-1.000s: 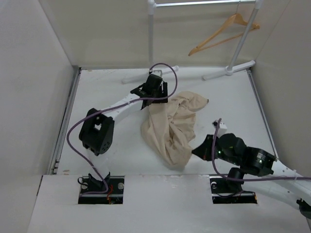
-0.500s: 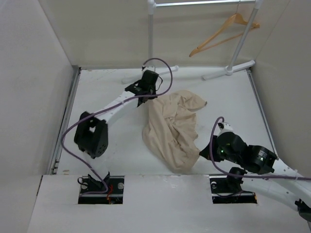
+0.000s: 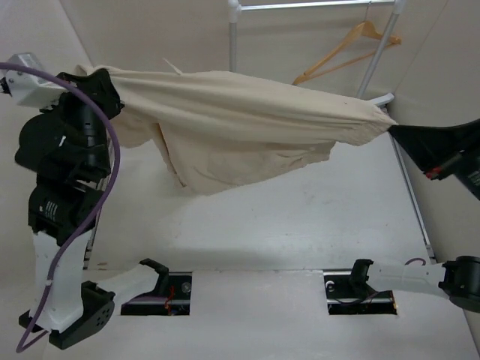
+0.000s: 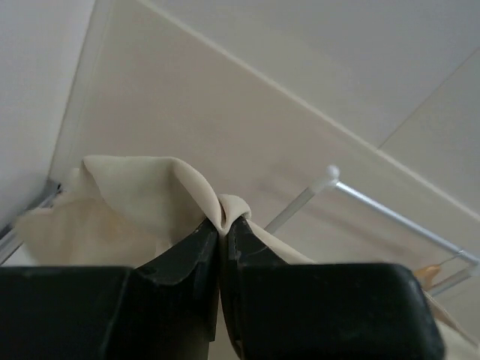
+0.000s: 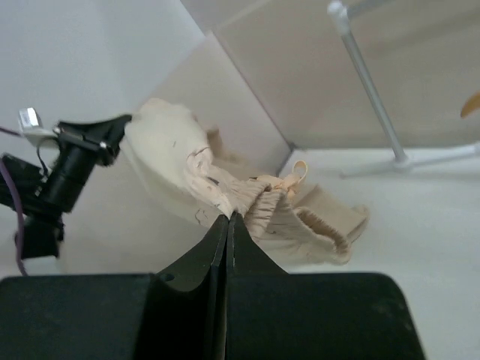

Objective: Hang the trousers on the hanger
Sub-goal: Flatten out the trousers at the center of the board.

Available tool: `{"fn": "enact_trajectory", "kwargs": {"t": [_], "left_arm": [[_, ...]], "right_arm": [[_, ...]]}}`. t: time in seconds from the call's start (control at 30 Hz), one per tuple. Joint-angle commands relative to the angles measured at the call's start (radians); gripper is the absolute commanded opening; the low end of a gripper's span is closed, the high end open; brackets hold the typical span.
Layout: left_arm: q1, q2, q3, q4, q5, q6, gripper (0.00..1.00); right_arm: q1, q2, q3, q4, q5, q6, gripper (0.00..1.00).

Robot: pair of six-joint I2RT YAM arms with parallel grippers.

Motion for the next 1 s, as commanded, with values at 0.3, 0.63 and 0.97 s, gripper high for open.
{"fn": "enact_trajectory", "kwargs": {"t": [0.3,0.63,0.97], "left_arm": [[-0.026,0.130,-0.289,0.135,0.077,0.044,0.12],[-0.077,0.794,-0.063,0.126,0.266,0.066,0.41],[-0.029,0.294,-0.713,0.112,0.154,-0.057,1.00]], "right_arm": [[-0.102,-0.057,-0.401,0.143,0.084,-0.039,0.00],[-0.811,-0.026,-0.950,0.247,-0.173,0.166,0.00],[-0.895,0.018,-1.218,0.401,-0.199,0.193,0.62]]}}
